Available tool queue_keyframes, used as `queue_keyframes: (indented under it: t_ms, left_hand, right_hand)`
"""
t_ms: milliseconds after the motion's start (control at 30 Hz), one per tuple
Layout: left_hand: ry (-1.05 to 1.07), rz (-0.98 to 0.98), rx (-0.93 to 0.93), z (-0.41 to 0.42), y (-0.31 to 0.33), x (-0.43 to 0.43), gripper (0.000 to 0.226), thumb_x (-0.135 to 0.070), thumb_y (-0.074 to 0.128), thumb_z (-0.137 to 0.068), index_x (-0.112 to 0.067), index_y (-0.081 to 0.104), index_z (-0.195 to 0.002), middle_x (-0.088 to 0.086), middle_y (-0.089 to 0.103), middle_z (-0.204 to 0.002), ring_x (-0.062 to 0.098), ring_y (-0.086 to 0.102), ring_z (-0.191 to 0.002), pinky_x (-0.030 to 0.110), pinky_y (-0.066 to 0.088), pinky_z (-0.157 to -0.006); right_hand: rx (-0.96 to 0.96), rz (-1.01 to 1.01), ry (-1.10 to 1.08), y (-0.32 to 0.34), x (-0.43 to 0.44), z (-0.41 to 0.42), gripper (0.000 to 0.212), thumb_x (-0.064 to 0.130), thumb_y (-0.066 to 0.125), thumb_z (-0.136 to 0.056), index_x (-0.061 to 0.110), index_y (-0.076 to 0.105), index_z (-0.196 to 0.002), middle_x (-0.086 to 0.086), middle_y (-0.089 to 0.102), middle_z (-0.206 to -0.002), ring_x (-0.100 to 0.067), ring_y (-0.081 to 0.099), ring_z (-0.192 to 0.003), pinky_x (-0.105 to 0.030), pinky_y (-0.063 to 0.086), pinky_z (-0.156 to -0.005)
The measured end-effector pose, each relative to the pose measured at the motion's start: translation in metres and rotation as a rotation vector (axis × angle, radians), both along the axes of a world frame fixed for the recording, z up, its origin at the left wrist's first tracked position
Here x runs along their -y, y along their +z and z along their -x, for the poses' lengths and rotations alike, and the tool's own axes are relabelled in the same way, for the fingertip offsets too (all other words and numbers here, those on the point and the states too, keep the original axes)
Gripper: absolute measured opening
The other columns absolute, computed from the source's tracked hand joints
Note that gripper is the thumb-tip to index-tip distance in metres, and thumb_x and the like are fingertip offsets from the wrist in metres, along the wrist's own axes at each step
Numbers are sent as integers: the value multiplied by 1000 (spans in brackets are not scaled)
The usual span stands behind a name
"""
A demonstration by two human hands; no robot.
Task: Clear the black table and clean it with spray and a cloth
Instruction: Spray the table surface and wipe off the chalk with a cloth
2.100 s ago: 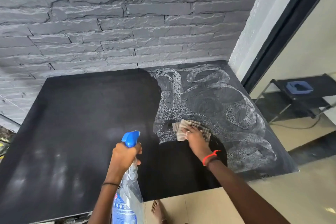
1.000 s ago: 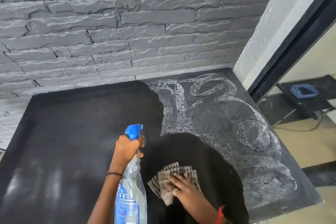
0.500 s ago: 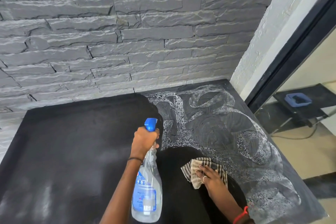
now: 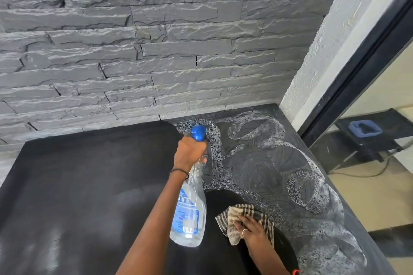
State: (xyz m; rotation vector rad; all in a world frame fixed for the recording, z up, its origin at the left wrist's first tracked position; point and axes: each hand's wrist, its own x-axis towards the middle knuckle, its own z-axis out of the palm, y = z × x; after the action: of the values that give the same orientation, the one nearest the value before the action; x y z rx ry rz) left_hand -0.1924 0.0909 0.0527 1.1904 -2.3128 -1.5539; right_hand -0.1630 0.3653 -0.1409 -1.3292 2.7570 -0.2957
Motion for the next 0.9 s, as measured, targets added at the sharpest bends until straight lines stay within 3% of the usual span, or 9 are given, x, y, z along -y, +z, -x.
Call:
queue_keyframes:
  t_ms: [33, 100, 200, 300, 400, 500, 667, 800, 900]
  left_hand:
    - [-12, -17, 3, -4, 0, -7, 32, -29, 55, -60, -1, 68, -67, 11, 69, -62, 27, 70, -61, 42, 59, -69]
    - [-57, -49, 10, -16, 3, -24, 27, -25, 57, -64, 0, 67, -68, 8, 67, -56, 24, 69, -55, 36, 57, -63]
    - [-140, -108, 10, -36, 5, -52, 17, -17, 60, -75, -1, 66, -72, 2, 61, -51, 17, 64, -43, 27, 51, -56]
    - [-105, -117, 52, -58, 0, -74, 21, -24, 59, -73, -4, 60, -72, 1, 61, -53, 19, 66, -44, 31, 53, -58]
    - [25, -75, 85, -82, -5, -82, 26, -30, 57, -72, -4, 59, -74, 0, 61, -51, 18, 67, -45, 31, 54, -61]
    - [172, -6, 130, -108, -7, -80, 24, -30, 58, -74, -6, 60, -74, 1, 61, -44, 17, 66, -45, 33, 54, -69]
    - [213, -27, 146, -141, -14, -71, 31, -37, 55, -66, -7, 58, -70, 4, 61, -43, 23, 66, -46, 41, 57, -72]
    - [240, -58, 157, -155, -18, -68, 36, -39, 57, -66, -5, 62, -73, 6, 64, -44, 25, 68, -52, 41, 57, -74]
    - [285, -80, 133, -161, -19, -66, 34, -37, 57, -65, -4, 64, -70, 6, 63, -44, 23, 67, -49, 38, 56, -71]
  right_hand:
    - [10, -2, 3, -2, -1, 0, 51, 27, 38, -60, 34, 43, -110, 14, 19, -150, -7, -11, -143, -22, -3, -113]
    - [22, 6, 17, -4, -1, -1, 52, 25, 39, -59, 33, 44, -110, 14, 34, -138, -10, 2, -143, -22, -1, -113]
    - [71, 13, 15, -8, -1, -3, 74, 17, 68, -40, 33, 44, -109, 8, 52, -117, -20, 36, -119, -22, 11, -105]
    - [58, 36, 6, -8, 0, -2, 89, 14, 85, -24, 34, 53, -105, 8, 68, -106, -17, 50, -101, -26, 32, -91]
    - [71, -41, -10, -3, 2, -1, 80, 21, 91, -10, 36, 74, -86, 12, 73, -96, -14, 69, -88, -28, 44, -82]
    - [106, -72, -4, 1, 1, -2, 75, 19, 91, -13, 35, 76, -85, 12, 72, -98, -13, 70, -86, -27, 53, -75]
    - [103, -93, -3, 2, 1, -2, 80, 11, 89, -10, 32, 76, -86, 9, 72, -98, -15, 71, -86, -31, 50, -81]
    - [121, -126, -39, 3, -1, 0, 83, 10, 89, -8, 31, 76, -87, 8, 73, -97, -15, 71, -84, -31, 57, -64]
    - [145, -145, -52, 7, -3, 7, 85, 5, 89, -9, 31, 76, -89, 7, 72, -100, -15, 71, -87, -30, 57, -65]
